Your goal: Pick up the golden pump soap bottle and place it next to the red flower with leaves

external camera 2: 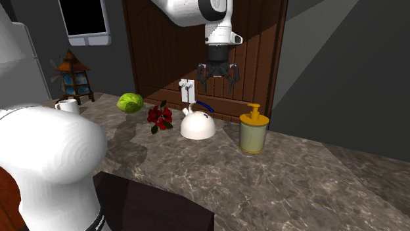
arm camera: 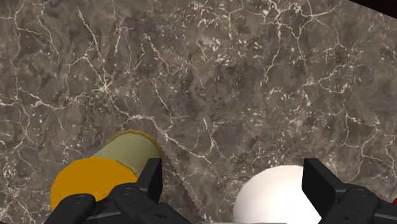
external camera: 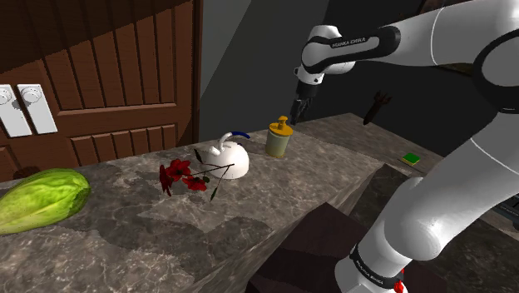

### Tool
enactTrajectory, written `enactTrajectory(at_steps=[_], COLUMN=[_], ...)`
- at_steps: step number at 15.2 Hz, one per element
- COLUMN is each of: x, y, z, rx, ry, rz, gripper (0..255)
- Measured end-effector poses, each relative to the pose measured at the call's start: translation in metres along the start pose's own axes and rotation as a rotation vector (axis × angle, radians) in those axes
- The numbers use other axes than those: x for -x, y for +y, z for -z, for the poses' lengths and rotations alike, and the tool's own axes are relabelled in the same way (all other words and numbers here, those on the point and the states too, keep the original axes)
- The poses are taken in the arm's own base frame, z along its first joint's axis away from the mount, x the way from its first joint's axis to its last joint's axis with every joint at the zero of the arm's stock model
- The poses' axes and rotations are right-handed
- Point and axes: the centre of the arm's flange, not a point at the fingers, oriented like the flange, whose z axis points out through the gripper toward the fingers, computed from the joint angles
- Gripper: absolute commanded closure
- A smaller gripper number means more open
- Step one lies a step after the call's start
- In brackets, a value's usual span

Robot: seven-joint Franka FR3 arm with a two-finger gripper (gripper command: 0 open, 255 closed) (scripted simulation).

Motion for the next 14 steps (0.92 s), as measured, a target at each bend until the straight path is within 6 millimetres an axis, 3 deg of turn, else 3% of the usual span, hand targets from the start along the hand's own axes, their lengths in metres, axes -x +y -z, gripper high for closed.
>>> enactTrajectory(at_steps=[14], x=[-0.106], y=[0.136], z=[-0.059], rx=[-0.029], ry=[0.063], rz=[0.053], gripper=[0])
